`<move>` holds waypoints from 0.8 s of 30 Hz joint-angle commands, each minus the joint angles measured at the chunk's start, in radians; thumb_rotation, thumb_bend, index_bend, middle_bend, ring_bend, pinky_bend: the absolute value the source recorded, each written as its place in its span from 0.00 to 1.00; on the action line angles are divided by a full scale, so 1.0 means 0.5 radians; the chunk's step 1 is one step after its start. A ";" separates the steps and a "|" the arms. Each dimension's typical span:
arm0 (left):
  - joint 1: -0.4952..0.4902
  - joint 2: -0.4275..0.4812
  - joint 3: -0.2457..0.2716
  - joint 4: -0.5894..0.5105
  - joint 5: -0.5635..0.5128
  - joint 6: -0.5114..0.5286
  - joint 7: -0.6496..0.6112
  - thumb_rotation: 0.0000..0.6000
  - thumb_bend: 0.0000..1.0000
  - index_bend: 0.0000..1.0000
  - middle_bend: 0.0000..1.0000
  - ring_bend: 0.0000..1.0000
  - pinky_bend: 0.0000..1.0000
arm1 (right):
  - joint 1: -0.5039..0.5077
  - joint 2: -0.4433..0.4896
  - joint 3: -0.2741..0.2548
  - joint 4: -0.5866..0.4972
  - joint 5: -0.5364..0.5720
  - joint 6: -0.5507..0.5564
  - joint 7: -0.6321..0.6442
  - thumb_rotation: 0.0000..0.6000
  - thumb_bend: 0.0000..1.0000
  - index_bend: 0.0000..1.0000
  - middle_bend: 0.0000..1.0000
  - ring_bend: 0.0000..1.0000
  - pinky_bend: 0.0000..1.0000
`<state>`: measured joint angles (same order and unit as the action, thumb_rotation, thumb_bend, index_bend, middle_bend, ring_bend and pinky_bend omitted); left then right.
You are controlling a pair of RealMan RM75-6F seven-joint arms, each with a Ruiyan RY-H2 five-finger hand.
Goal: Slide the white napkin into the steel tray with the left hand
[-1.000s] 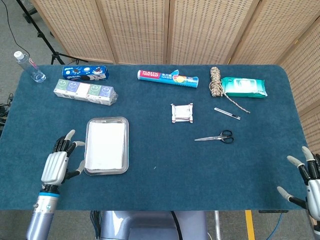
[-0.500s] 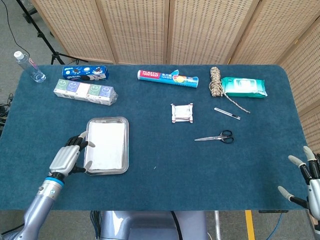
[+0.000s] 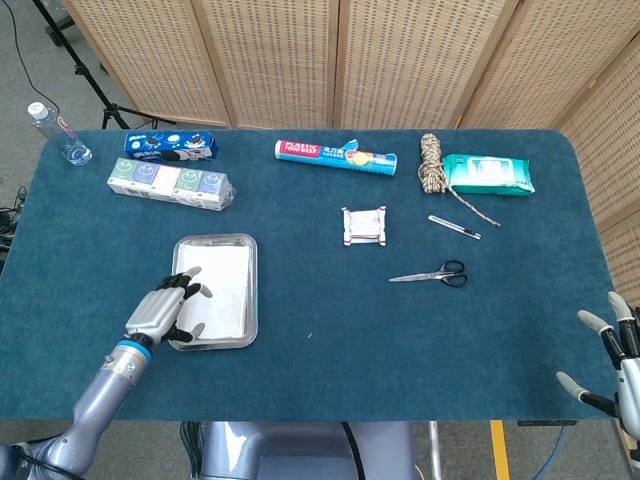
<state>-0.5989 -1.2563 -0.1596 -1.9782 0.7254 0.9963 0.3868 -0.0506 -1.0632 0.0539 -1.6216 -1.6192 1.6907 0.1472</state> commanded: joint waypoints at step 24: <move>-0.218 -0.280 0.134 0.224 -0.327 0.030 0.152 1.00 0.36 0.32 0.00 0.00 0.00 | -0.008 0.009 0.007 0.007 0.007 0.017 0.039 1.00 0.05 0.21 0.00 0.00 0.00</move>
<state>-0.7069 -1.3950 -0.0933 -1.8672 0.5623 1.0100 0.4632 -0.0546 -1.0587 0.0572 -1.6183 -1.6159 1.6990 0.1668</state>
